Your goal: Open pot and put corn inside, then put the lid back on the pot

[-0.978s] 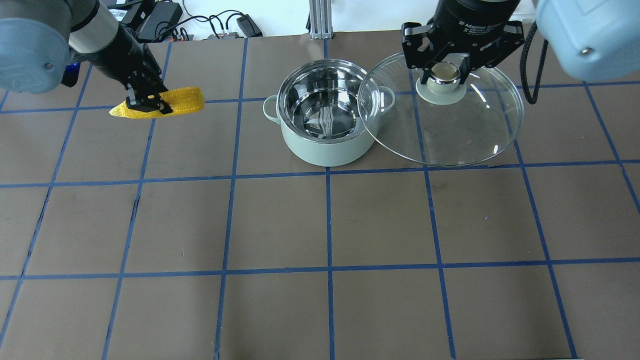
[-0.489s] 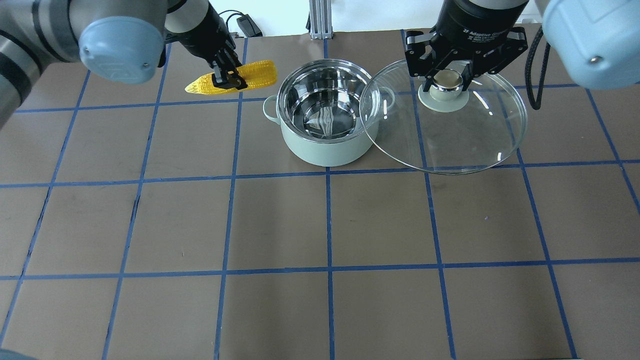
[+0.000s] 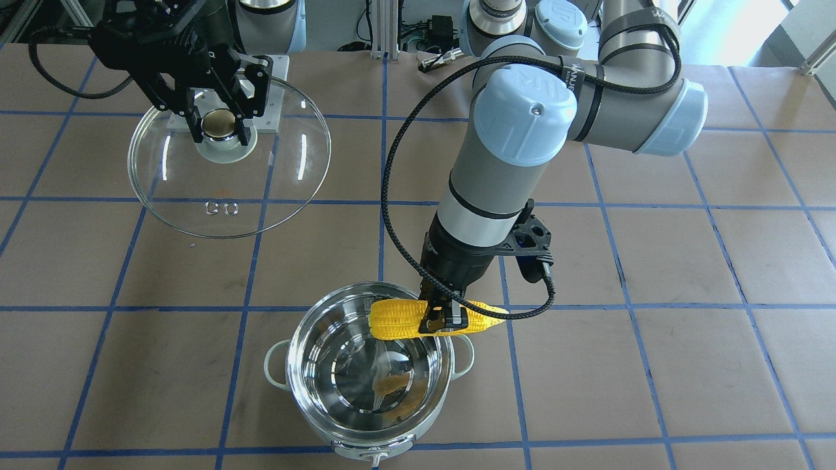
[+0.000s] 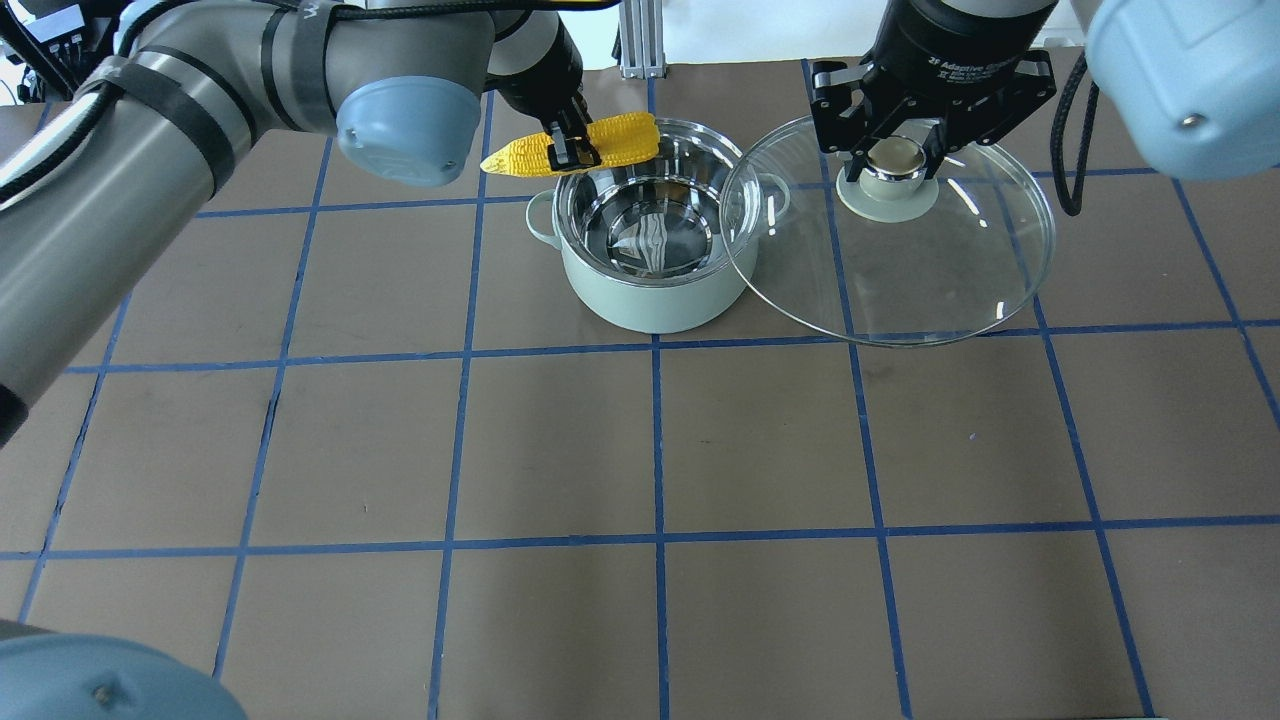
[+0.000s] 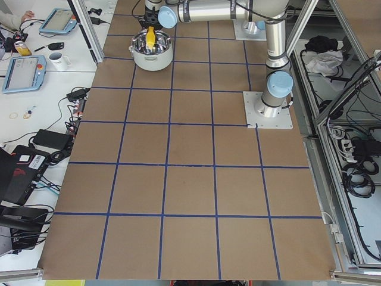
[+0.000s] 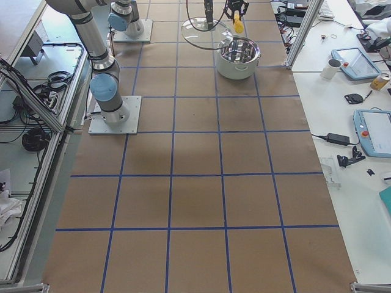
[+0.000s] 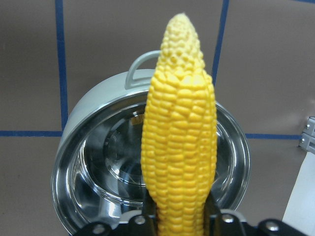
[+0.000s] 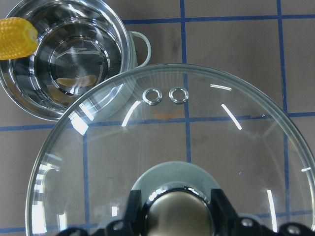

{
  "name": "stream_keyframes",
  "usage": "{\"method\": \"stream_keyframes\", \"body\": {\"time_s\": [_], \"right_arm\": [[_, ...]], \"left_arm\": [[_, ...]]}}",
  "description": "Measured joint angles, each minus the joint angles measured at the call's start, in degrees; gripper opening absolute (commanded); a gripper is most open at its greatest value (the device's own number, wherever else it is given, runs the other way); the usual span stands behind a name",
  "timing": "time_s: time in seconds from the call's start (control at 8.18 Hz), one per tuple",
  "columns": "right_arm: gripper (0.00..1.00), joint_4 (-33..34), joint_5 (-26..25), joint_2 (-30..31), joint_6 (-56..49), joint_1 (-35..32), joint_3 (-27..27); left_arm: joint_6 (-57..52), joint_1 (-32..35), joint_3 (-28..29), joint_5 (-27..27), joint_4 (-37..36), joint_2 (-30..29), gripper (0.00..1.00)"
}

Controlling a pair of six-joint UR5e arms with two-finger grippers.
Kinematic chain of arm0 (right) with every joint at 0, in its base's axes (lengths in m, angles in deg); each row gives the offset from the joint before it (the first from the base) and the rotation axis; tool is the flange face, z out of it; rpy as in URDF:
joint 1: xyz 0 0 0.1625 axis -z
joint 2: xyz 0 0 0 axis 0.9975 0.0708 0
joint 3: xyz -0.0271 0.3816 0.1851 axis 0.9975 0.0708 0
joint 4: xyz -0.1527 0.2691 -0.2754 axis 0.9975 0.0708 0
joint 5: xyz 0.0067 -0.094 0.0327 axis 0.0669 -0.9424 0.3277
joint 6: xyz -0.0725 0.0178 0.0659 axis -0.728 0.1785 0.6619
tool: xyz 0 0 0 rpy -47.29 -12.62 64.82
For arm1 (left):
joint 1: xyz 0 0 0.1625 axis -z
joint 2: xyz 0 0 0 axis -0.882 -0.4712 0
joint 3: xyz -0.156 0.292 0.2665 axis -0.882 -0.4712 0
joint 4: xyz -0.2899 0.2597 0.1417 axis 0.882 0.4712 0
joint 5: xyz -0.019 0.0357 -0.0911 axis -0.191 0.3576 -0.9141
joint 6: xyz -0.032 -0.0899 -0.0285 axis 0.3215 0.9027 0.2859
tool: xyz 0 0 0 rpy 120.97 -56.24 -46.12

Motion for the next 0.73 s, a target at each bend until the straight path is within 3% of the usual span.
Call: {"method": "stream_keyframes", "body": {"time_s": [0.73], "right_arm": [[0.43, 0.2, 0.0, 0.1, -0.3, 1.0, 0.0]], "left_arm": [[3.0, 4.2, 4.7, -0.5, -1.3, -7.3, 0.0]]}}
